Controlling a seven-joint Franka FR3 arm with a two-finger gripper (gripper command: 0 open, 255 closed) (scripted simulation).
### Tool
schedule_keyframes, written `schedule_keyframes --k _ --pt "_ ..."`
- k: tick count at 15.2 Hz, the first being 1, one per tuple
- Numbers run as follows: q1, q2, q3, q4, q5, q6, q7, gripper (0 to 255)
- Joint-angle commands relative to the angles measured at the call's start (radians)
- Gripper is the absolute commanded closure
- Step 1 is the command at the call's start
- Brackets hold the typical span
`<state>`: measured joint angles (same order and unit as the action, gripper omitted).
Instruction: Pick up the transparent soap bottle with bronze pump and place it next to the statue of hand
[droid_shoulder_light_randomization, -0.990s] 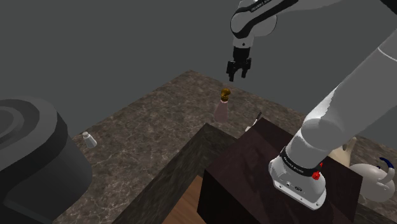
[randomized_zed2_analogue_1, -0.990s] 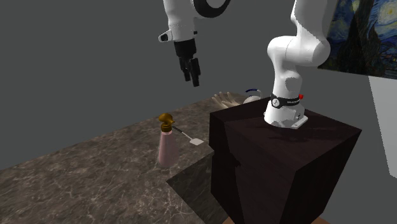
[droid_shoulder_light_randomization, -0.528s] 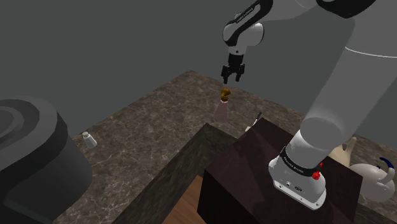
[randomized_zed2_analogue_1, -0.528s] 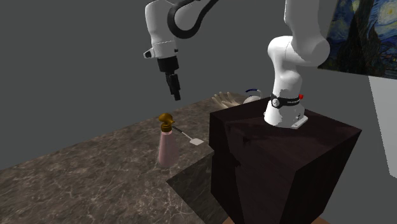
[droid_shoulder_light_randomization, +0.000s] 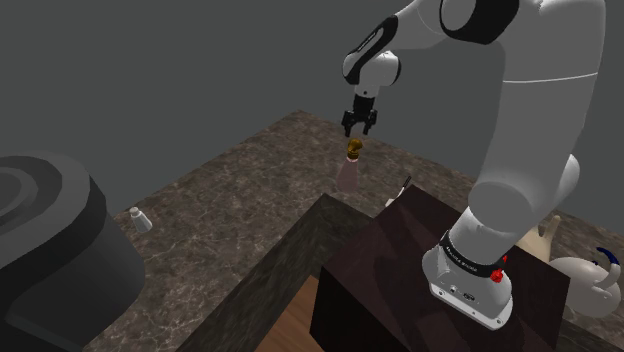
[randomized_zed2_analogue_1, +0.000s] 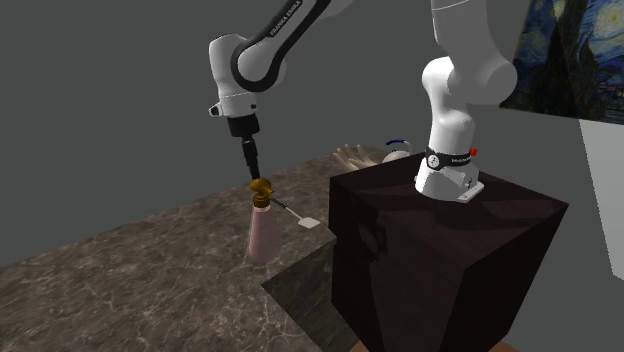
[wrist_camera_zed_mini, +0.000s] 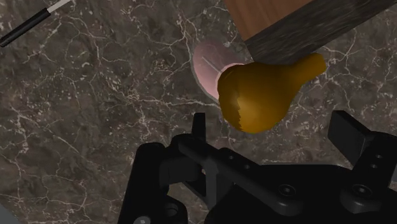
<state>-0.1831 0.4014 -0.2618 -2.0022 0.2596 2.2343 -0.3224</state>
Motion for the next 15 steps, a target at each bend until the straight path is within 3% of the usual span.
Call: schedule_keyframes --k 1,6,13,14,15 --pt "-0.002 0.025 0.007 0.001 0.013 0.024 -0.004 0" --pt "-0.004 0.062 0.018 -0.014 0.032 0.074 -0.017 0" --pt "-0.004 0.062 0.018 -0.013 0.032 0.074 -0.017 0" --pt "-0.004 0.062 0.018 -0.013 0.032 0.074 -0.017 255" --pt "-0.004 0.062 0.018 -0.013 0.032 0.074 -0.017 255"
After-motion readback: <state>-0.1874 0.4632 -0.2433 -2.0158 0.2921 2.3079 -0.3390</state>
